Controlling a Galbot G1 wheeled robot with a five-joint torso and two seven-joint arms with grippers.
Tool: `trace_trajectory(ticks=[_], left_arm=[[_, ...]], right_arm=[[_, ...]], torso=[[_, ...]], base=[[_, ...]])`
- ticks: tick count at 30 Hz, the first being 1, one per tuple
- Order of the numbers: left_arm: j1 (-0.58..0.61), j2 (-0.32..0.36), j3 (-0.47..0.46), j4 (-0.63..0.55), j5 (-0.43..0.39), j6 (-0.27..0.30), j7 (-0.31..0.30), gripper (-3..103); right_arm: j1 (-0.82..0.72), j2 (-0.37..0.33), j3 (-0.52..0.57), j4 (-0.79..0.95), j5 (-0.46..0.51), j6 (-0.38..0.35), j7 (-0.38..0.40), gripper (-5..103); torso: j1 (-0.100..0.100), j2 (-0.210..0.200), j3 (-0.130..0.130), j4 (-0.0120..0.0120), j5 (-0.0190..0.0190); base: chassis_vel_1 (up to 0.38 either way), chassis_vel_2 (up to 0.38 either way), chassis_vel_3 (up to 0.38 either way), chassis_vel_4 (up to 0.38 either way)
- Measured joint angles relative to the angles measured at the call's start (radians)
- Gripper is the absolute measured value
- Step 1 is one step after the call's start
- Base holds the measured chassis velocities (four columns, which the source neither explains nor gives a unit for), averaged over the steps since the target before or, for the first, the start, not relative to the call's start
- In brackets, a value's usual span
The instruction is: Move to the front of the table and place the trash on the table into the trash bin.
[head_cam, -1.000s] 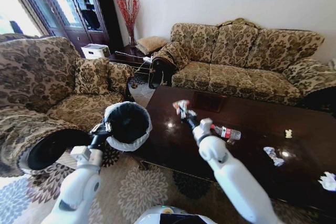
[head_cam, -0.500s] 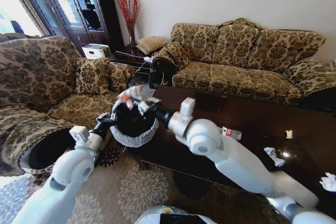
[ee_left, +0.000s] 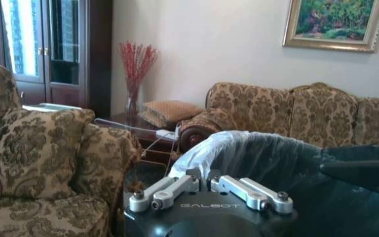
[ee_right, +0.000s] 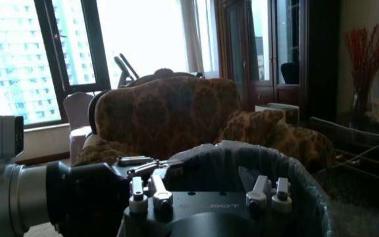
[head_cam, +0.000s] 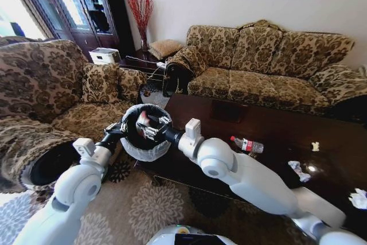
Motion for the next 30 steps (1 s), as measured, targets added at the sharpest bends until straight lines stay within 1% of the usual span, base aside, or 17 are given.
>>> trace_trajectory(ticks=[1,3,5,6,8,9,11,12,14,15,18,21,22,24,25,27,30], left_arm=[[0.0,0.0,0.0,0.0,0.0,0.0,0.0,3],[-0.001,-0.004,0.0,0.001,0.002,0.0,0.001,3],[-0.001,-0.006,0.0,0.002,0.002,0.0,0.001,3],[-0.003,-0.009,0.0,0.005,0.004,0.0,0.001,3],[-0.007,-0.022,0.001,0.018,0.023,-0.004,0.002,3],[-0.007,-0.022,0.001,0.018,0.023,-0.004,0.002,3],[-0.006,-0.046,0.001,0.025,0.042,-0.003,0.011,3],[-0.006,-0.046,0.001,0.025,0.042,-0.003,0.011,3],[-0.002,-0.073,0.002,0.032,0.063,-0.003,0.026,3],[-0.002,-0.073,0.002,0.032,0.063,-0.003,0.026,3],[-0.002,-0.092,0.002,0.038,0.082,-0.005,0.033,3],[-0.005,-0.106,0.001,0.04,0.094,-0.017,0.041,3],[-0.005,-0.106,0.001,0.04,0.094,-0.017,0.041,3],[-0.007,-0.115,-0.002,0.04,0.1,-0.024,0.047,3],[-0.007,-0.115,-0.002,0.04,0.1,-0.024,0.047,3],[-0.005,-0.12,-0.003,0.041,0.104,-0.027,0.052,3],[-0.003,-0.124,-0.003,0.041,0.109,-0.03,0.06,3]], right_arm=[[0.0,0.0,0.0,0.0,0.0,0.0,0.0,67],[-0.002,0.001,0.003,-0.011,-0.026,0.018,-0.001,78],[-0.003,0.001,0.008,-0.013,-0.035,0.025,-0.001,78],[-0.005,0.0,0.023,-0.014,-0.048,0.036,0.0,84],[-0.017,-0.007,0.088,-0.018,-0.07,0.048,0.015,94],[-0.017,-0.007,0.088,-0.018,-0.07,0.048,0.015,94],[-0.05,-0.035,0.175,-0.028,-0.095,0.048,0.032,99],[-0.05,-0.035,0.175,-0.028,-0.095,0.048,0.032,99],[-0.105,-0.091,0.27,-0.06,-0.141,0.048,0.029,100],[-0.105,-0.091,0.27,-0.06,-0.141,0.048,0.029,100],[-0.17,-0.132,0.37,-0.085,-0.185,0.049,0.019,100],[-0.309,-0.163,0.53,-0.091,-0.22,0.047,0.01,100],[-0.309,-0.163,0.53,-0.091,-0.22,0.047,0.01,100],[-0.486,-0.161,0.656,-0.089,-0.271,0.048,-0.015,100],[-0.486,-0.161,0.656,-0.089,-0.271,0.048,-0.015,100],[-0.611,-0.135,0.732,-0.088,-0.328,0.064,-0.038,100],[-0.7,-0.104,0.762,-0.088,-0.38,0.1,-0.039,100]], torso=[[0.0,0.0,0.0,0.0,0.0],[0.0,0.0,0.0,0.0002,0.0],[0.0,0.0,0.0,0.0002,0.0001],[0.0,0.0,0.0,0.0001,0.0],[0.0,0.0,0.0,0.0002,0.0001],[0.0,0.0,0.0,0.0002,0.0001],[0.0,0.0,0.0,0.0001,0.0004],[0.0,0.0,0.0,0.0001,0.0004],[0.0,0.0,0.0,0.0,0.0002],[0.0,0.0,0.0,0.0,0.0002],[0.0,0.0,0.0,-0.0001,0.0005],[0.0,0.0,0.0,0.0003,0.0002],[0.0,0.0,0.0,0.0003,0.0002],[0.0,0.0,0.0,-0.0001,0.0005],[0.0,0.0,0.0,-0.0001,0.0005],[0.0,0.0,0.0,-0.0005,0.0005],[0.0,0.0,0.0,-0.0004,0.0002]], base=[[0.0,0.0,0.0,0.0],[0.0,0.0,0.0,0.0],[0.0,0.0,0.0,0.0],[0.0,0.0,0.0,0.0],[0.0,0.0,0.0,0.0],[0.0,0.0,0.0,0.0],[0.0,0.0,0.0,0.0],[0.0,0.0,0.0,0.0],[0.0,0.0,0.0,0.0],[0.0,0.0,0.0,0.0],[0.0,0.0,0.0,0.0],[0.0,0.0,0.0,0.0],[0.0,0.0,0.0,0.0],[0.0,0.0,0.0,0.0],[0.0,0.0,0.0,0.0],[-0.024,-0.024,-0.028,-0.03],[-0.061,-0.057,-0.047,-0.063]])
